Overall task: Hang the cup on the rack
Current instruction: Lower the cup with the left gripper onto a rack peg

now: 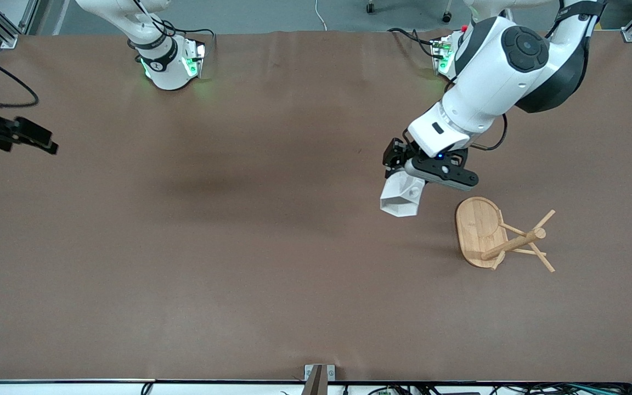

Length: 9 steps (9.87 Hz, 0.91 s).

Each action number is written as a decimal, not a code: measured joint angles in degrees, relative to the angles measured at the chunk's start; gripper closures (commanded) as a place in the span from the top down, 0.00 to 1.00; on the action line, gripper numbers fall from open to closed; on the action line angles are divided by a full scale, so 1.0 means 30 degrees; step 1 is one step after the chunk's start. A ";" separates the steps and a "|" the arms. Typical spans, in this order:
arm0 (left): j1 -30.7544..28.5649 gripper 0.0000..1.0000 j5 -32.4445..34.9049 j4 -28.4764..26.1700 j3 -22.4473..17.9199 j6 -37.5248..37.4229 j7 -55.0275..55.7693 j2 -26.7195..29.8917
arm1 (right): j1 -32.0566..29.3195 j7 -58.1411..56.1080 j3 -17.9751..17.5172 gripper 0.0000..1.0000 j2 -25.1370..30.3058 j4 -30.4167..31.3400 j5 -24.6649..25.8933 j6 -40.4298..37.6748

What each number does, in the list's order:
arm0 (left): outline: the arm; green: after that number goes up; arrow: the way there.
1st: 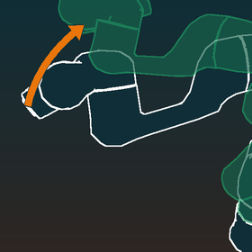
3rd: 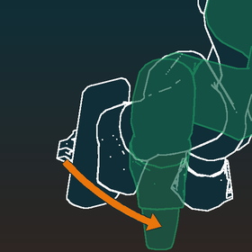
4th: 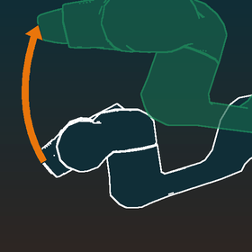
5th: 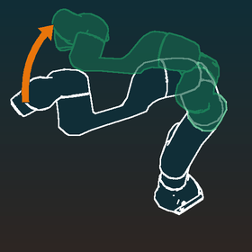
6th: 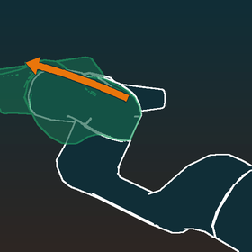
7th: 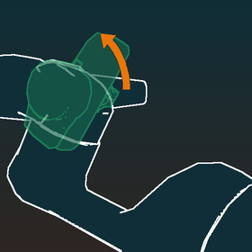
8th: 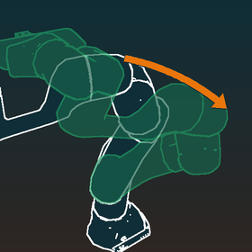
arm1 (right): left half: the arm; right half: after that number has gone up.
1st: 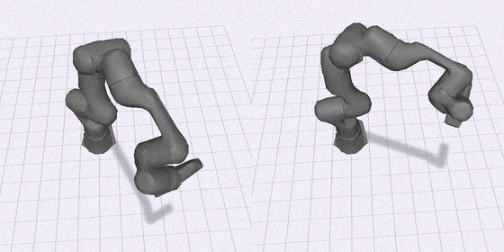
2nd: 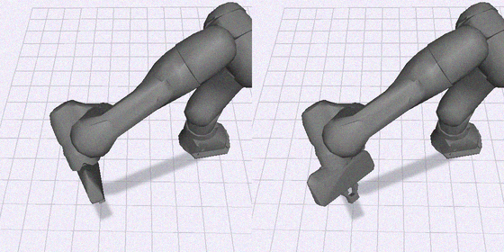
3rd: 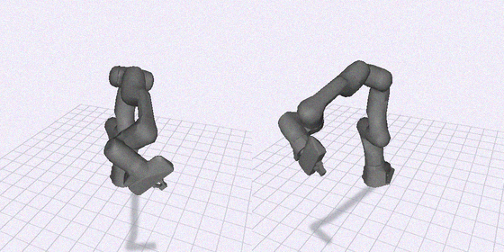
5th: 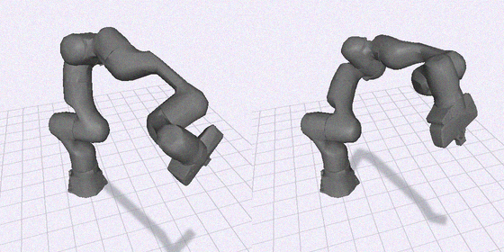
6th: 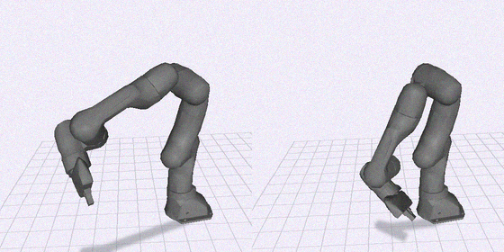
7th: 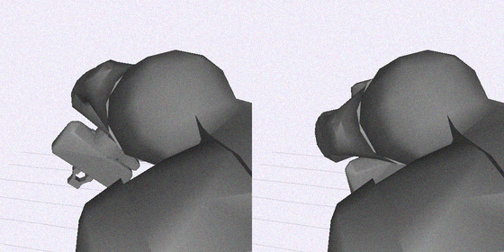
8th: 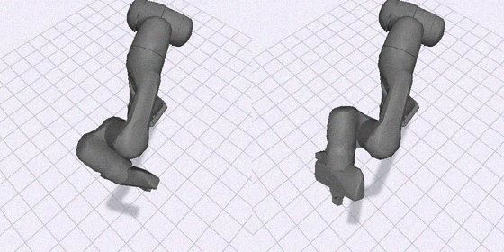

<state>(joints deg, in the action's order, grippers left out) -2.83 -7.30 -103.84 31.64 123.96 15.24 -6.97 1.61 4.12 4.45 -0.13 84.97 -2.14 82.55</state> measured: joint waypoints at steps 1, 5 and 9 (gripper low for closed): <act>-0.0211 0.01 0.0001 -0.0007 -0.0011 -0.0259 0.0199 0.0003 | -0.0026 0.0029 0.0092 1.00 -0.0004 -0.0508 0.0006 -0.0381; 0.0773 0.00 -0.0023 -0.1300 -0.2736 -0.0738 0.0331 0.0125 | -0.0197 -0.0697 0.0155 1.00 -0.0180 -0.0594 0.0203 -0.0787; 0.1447 0.00 -0.0207 -0.2835 -0.4551 0.0707 0.0017 -0.0276 | -0.0238 -0.0741 0.0194 1.00 -0.0179 -0.0731 0.0864 -0.0775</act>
<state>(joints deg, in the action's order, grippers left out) 1.51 -7.92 -112.34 17.98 126.08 15.29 -7.80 0.90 1.89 5.03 -0.67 82.78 0.45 80.23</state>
